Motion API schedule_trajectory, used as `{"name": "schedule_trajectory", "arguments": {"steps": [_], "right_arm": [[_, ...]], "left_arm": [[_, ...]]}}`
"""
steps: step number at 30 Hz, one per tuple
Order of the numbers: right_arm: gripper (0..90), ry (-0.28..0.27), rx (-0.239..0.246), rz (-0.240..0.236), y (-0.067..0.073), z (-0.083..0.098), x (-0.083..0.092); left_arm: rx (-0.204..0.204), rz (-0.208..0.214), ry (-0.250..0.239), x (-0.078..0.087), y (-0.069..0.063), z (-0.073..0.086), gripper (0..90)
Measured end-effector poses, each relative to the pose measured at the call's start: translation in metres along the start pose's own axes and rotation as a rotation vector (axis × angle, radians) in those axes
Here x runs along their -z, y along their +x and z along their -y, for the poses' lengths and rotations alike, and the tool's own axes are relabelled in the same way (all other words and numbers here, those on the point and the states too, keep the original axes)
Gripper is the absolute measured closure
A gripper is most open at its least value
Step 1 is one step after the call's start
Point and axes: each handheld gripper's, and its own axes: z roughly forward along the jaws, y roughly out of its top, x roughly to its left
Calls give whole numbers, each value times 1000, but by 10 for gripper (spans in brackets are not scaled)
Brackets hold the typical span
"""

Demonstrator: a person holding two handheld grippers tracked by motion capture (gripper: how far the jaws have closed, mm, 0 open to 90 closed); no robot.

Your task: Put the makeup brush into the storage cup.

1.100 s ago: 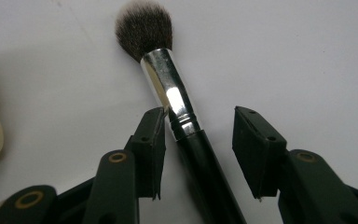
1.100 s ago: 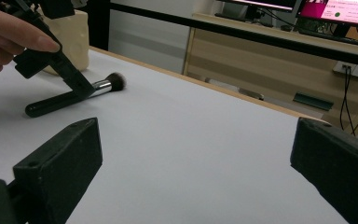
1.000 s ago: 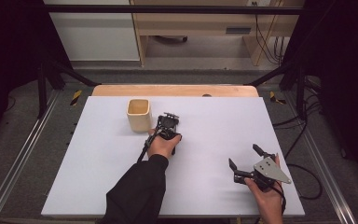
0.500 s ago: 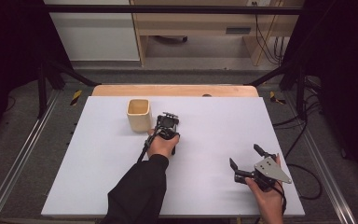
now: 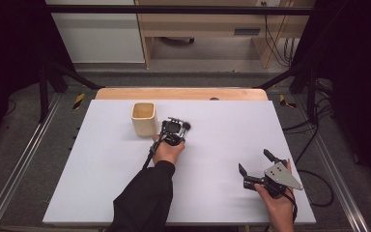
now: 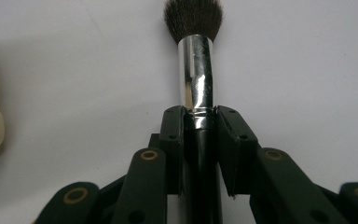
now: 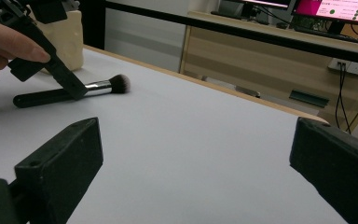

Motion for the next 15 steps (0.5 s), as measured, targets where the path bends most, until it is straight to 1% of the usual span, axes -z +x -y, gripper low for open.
{"name": "schedule_trajectory", "arguments": {"steps": [1, 2, 3, 4, 5, 8, 12, 15], "right_arm": [[27, 0, 0, 0, 0, 0, 0], [27, 1, 0, 0, 0, 0, 0], [27, 1, 0, 0, 0, 0, 0], [27, 0, 0, 0, 0, 0, 0], [27, 0, 0, 0, 0, 0, 0], [27, 4, 2, -2, 1, 0, -1], [27, 4, 5, -4, 1, 0, -1], [27, 5, 6, -5, 2, 0, -1]], "left_arm": [[0, 0, 0, 0, 0, 0, 727], [-13, -9, -7, 1, 0, 0, 727], [-13, -9, -7, 1, 0, 0, 728], [-19, -9, -17, 2, 0, 0, 728], [-35, -9, -32, 4, 0, 0, 729], [-45, 4, -56, 9, 0, -1, 741], [-56, 14, -59, 12, -1, -1, 743], [-67, 22, -77, 18, -2, -1, 744]]}}
